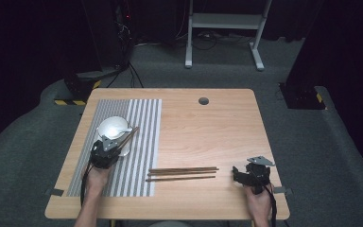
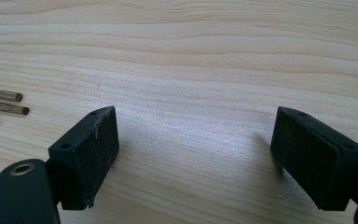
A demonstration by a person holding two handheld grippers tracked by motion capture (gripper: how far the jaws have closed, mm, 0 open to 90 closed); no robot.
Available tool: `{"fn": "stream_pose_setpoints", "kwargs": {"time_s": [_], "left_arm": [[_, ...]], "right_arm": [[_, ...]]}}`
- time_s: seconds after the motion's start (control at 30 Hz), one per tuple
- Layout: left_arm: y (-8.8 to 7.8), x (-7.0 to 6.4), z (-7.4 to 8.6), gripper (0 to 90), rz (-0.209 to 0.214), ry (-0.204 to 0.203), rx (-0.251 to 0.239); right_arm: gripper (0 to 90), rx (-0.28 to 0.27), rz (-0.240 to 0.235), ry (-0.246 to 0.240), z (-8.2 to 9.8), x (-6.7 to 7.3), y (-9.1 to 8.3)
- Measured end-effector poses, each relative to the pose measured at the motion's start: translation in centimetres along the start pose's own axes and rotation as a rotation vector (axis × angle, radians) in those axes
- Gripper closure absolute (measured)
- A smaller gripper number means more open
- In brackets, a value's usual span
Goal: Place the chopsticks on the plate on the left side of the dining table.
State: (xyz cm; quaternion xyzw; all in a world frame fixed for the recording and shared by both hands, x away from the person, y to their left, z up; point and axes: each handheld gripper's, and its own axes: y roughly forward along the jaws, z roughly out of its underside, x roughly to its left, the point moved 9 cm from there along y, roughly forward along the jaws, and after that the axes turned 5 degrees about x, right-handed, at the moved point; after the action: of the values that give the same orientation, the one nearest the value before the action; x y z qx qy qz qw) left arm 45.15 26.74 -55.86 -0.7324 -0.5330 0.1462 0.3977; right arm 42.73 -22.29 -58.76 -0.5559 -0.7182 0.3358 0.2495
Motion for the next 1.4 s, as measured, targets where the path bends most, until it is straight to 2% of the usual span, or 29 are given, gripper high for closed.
{"fn": "stream_pose_setpoints", "kwargs": {"time_s": [0.47, 1.1, 1.4], "left_arm": [[0.1, 0.6, 0.3, 72.0, -0.029, -0.013, 0.004], [-0.2, 1.9, 1.1, 69.7, -0.044, -0.072, 0.005], [-0.3, 2.8, 1.5, 66.1, -0.068, -0.112, 0.005]], "right_arm": [[15.1, 0.000, 0.000, 0.000, 0.0, 0.0, 0.0], [15.1, 0.000, 0.000, 0.000, 0.0, 0.0, 0.0], [15.1, 0.001, 0.000, 0.001, 0.0, 0.0, 0.0]]}}
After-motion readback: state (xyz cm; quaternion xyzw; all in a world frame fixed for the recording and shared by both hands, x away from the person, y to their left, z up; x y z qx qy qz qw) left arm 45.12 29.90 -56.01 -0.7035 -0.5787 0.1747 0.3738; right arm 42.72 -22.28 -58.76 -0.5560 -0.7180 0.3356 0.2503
